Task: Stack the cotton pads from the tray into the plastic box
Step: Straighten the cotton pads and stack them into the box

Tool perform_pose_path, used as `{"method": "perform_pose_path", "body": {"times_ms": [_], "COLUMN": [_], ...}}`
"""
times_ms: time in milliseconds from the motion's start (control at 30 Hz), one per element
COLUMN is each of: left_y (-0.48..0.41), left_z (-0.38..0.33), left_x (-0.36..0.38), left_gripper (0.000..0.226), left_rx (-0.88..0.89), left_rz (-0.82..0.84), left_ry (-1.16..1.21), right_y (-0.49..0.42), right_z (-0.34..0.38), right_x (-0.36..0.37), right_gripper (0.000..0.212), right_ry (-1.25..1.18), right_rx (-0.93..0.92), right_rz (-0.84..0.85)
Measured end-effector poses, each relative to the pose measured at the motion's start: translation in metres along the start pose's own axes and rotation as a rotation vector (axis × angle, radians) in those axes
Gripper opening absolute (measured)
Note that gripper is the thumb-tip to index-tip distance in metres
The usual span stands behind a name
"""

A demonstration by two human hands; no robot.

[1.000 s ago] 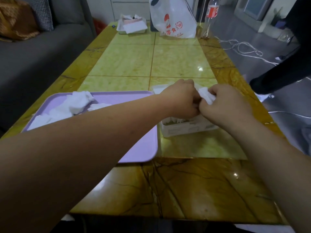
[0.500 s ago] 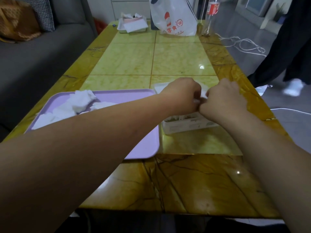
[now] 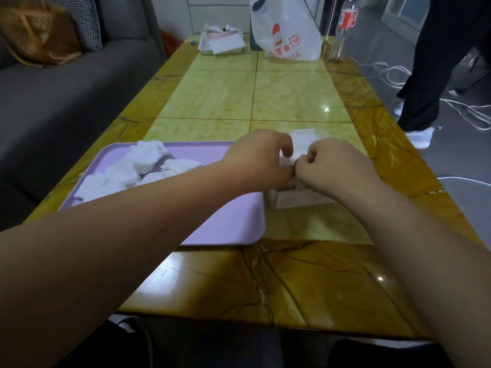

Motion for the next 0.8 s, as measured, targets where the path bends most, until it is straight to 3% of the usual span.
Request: {"method": "perform_pose_path", "body": {"times_ms": [267, 433, 567, 700, 800], "left_y": [0.009, 0.018, 0.042, 0.068, 0.092], "left_z": [0.007, 0.012, 0.030, 0.079, 0.123], "left_x": [0.007, 0.005, -0.021, -0.050, -0.070], "left_gripper": [0.030, 0.027, 0.037, 0.036, 0.052], "left_rx": [-0.016, 0.004, 0.022, -0.161, -0.430], "left_rz": [0.069, 0.042, -0.091, -0.162, -0.075], "left_ry": [0.181, 0.235, 0.286, 0.096, -0.131], "right_y": [0.000, 0.002, 0.018, 0.031, 0.041], "right_z": [0.003, 0.030, 0.075, 0.108, 0.126], "right_x": [0.010, -0.006, -0.003, 0.027, 0.057], "right_gripper": [0.045, 0.035, 0.029, 0.026, 0.046], "right_ry": [-0.143, 0.068, 0.055, -0.079, -0.246], "right_rx": [0.056, -0.011, -0.166, -0.352, -0.401], "right_rz": [0.154, 0.000, -0.068, -0.111, 0.082]}}
Point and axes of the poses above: each hand's wrist, its own y-axis away from the middle knuckle, its own x-axis out of the palm, z = x × y, the point moved 2 cm from there along -y, towards the middle knuckle, and after that the axes turned 2 degrees about x, right-handed, at the moved point
